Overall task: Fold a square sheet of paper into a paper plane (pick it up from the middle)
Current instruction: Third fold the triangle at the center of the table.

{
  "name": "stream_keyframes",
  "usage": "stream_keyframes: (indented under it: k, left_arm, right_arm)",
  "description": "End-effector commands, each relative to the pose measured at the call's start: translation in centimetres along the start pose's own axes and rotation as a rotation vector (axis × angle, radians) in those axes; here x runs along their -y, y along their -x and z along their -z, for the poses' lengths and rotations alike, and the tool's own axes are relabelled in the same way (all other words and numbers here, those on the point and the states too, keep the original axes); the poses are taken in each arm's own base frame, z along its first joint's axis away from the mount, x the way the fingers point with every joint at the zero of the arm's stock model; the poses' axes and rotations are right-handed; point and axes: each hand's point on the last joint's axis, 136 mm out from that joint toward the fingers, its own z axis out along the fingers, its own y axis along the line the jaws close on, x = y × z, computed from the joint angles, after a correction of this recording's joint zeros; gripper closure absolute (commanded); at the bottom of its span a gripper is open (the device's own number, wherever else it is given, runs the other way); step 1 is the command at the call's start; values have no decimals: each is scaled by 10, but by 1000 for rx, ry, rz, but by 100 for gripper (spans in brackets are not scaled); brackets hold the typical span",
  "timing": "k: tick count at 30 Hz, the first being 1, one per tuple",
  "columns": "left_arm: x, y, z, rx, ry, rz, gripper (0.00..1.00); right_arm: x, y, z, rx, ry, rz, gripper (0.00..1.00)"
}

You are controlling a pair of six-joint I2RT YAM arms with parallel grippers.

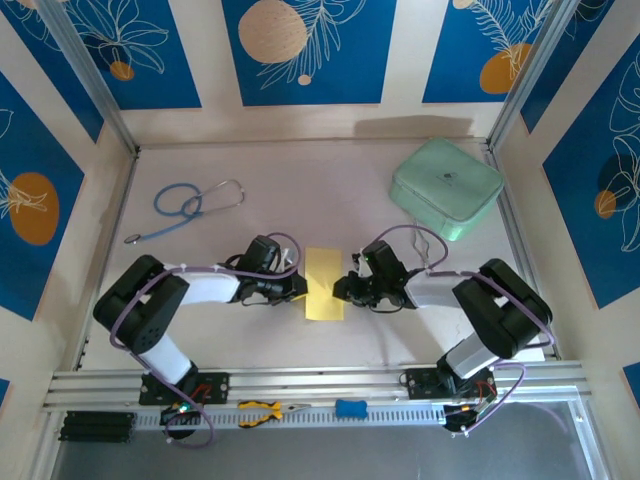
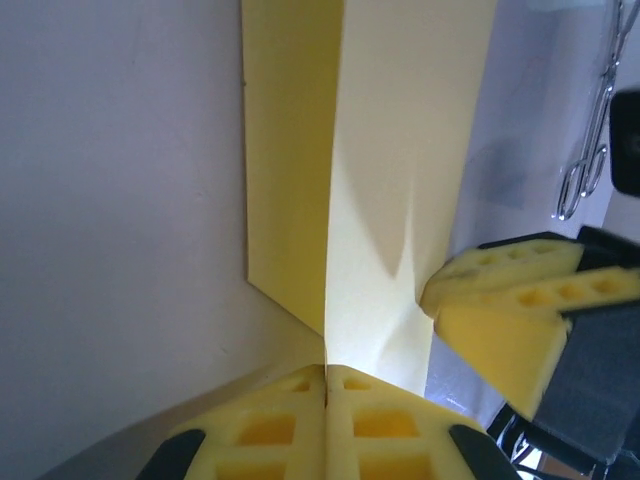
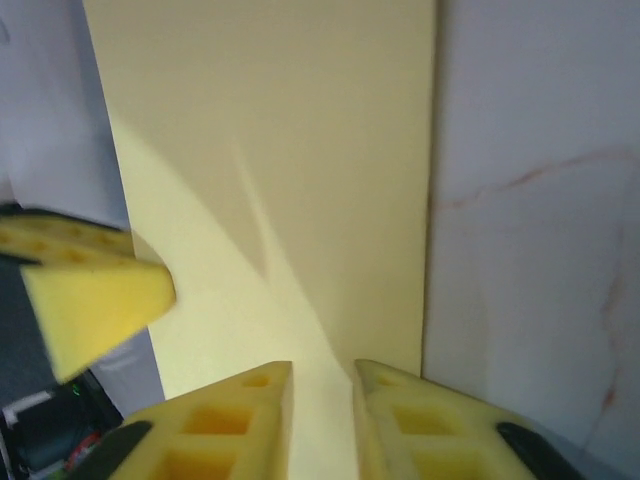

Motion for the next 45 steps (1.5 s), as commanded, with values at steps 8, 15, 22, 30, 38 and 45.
stream_keyframes:
  k: [8,15,22,30,38,45]
  left_arm:
    - [5,3,21,59,26,55,98]
    - [6,1,23,54,24,64,98]
    - [7,1,23,50,19,67,98]
    - [7,1,24,53,21,72,98]
    - [7,1,23,51,20,66,98]
    - [7,1,22,49,15,64,98]
  right_arm:
    - [-40,-4,31,160,-204,463,57]
    - [-83,-40,14,330,-169,1131,46]
    - [-96,-56,-8,366,-287,1408,44]
    - [-90,-50,-25,427,-423,1448,44]
    - [-75,-47,-29,417,-477,1398,53]
    - [-73,-41,-25,445,-498,1357,61]
